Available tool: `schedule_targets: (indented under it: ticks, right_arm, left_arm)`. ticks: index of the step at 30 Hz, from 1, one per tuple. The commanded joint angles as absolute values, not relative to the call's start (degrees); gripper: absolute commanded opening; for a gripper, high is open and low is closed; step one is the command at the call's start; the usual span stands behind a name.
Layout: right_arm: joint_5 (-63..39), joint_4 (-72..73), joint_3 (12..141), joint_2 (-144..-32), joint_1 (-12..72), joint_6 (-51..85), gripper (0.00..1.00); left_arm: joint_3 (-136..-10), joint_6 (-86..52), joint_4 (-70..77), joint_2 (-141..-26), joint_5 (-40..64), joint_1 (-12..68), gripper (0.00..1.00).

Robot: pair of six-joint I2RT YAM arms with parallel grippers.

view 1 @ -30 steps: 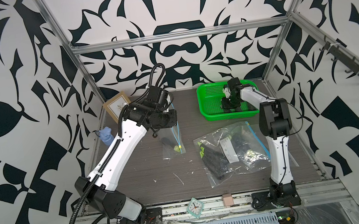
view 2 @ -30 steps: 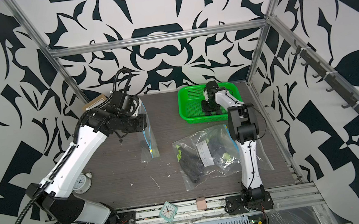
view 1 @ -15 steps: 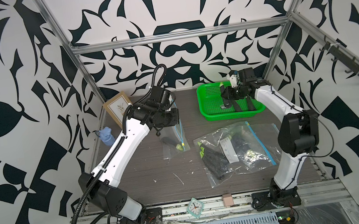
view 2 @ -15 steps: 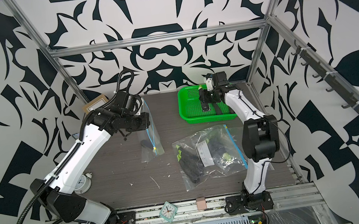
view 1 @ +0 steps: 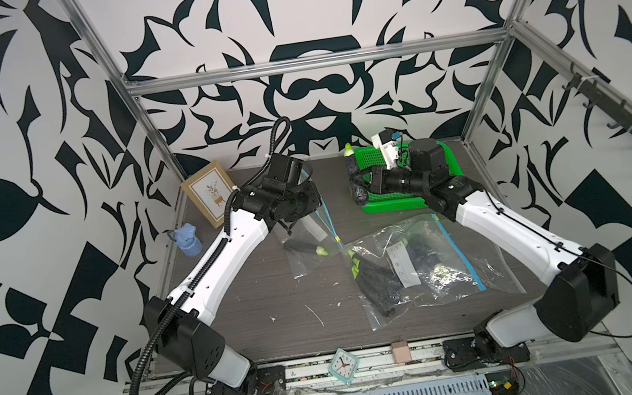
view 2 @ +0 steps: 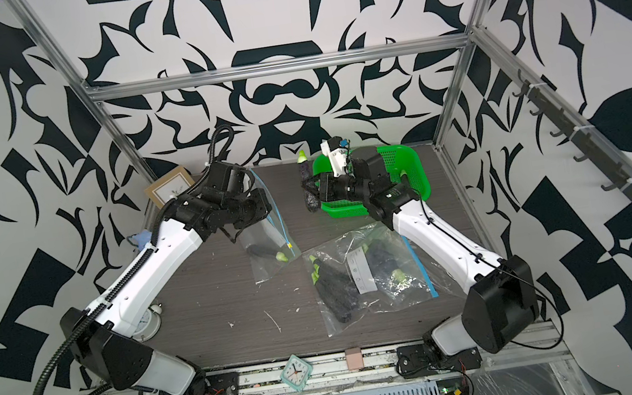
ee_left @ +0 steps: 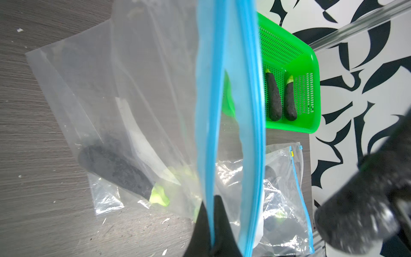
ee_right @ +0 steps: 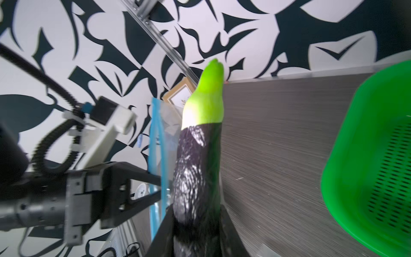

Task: Place the eggplant in a zip-top bag and seal the zipper
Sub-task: Place the eggplant in the zipper food storage bag.

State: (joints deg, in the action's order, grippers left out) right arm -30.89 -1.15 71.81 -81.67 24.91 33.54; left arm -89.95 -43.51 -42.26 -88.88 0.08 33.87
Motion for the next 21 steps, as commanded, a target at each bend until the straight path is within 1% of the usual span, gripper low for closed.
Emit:
schedule_targets:
  ticks: [1, 11, 21]
  right_arm:
    - [-30.2, 10.27, 71.1, -81.25, 27.22, 40.08, 0.05]
    - [-24.86, 22.31, 70.14, -84.31, 31.41, 47.0, 0.04]
    - [-21.89, 27.11, 69.88, -87.66, 34.45, 49.66, 0.03]
  left_arm:
    - [-88.22, -49.48, -38.39, -87.17, -0.57, 33.71, 0.0]
    - [-84.68, -53.97, -33.62, -84.84, 0.4, 33.75, 0.0]
    - [-84.2, -54.36, -32.93, -84.02, 1.45, 33.66, 0.0]
